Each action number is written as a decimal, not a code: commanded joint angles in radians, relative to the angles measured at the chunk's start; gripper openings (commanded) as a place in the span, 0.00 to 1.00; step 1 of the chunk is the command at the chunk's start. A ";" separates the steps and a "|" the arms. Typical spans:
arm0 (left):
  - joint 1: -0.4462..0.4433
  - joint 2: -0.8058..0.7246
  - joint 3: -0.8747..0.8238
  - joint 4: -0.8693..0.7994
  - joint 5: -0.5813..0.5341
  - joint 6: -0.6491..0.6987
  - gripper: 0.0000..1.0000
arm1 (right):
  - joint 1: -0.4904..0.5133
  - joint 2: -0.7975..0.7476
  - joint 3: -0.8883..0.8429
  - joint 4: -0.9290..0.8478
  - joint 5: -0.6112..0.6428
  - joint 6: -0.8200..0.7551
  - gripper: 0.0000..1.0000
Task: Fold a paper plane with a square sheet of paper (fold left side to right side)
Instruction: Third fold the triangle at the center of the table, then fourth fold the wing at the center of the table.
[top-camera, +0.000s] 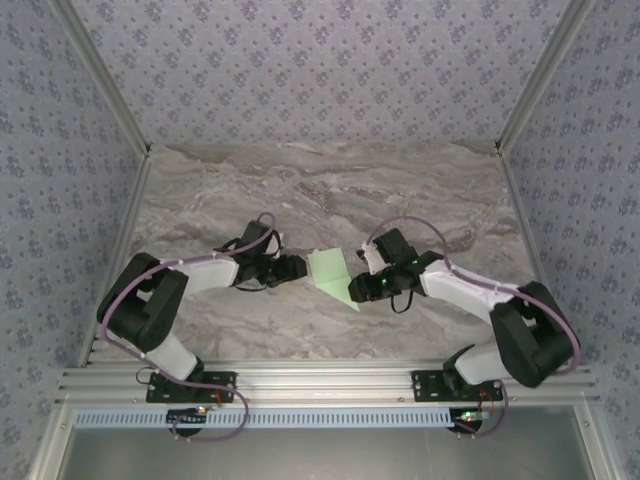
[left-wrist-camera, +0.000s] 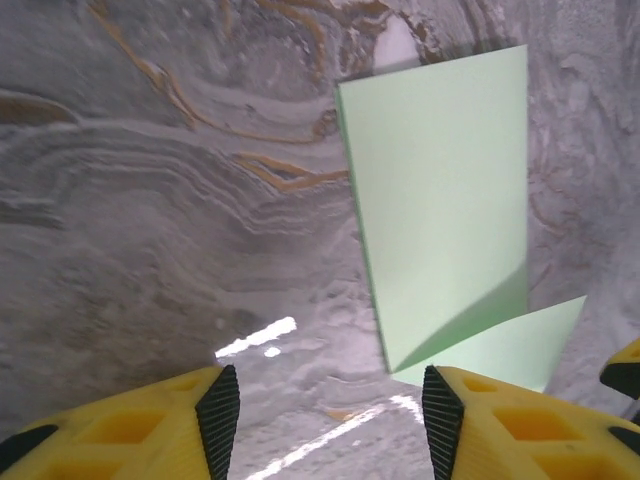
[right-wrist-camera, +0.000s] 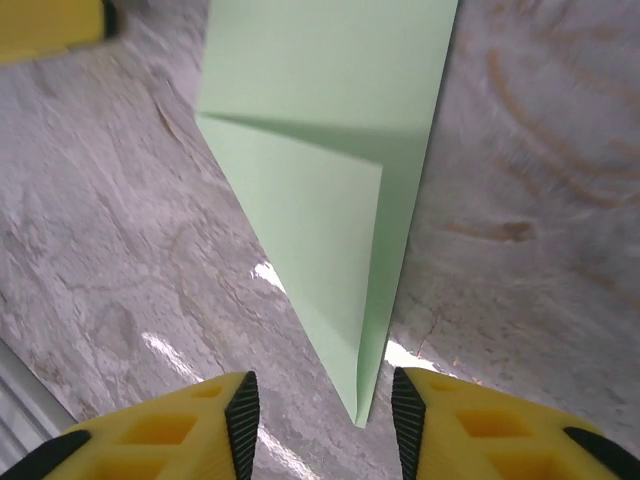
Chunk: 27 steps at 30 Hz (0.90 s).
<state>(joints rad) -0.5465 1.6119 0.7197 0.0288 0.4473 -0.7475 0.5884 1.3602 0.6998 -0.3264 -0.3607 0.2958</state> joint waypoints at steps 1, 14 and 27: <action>-0.019 0.004 0.014 0.095 0.035 -0.105 0.54 | 0.033 -0.084 -0.032 -0.010 0.140 -0.048 0.47; -0.060 0.092 0.066 0.090 0.011 -0.153 0.57 | 0.047 -0.016 -0.038 0.068 0.099 -0.055 0.61; -0.076 0.118 0.093 0.071 0.011 -0.153 0.59 | -0.042 0.167 0.056 0.187 -0.069 -0.107 0.40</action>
<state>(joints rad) -0.6106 1.7069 0.7856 0.1078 0.4595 -0.8928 0.5613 1.5017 0.7231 -0.1696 -0.3737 0.2081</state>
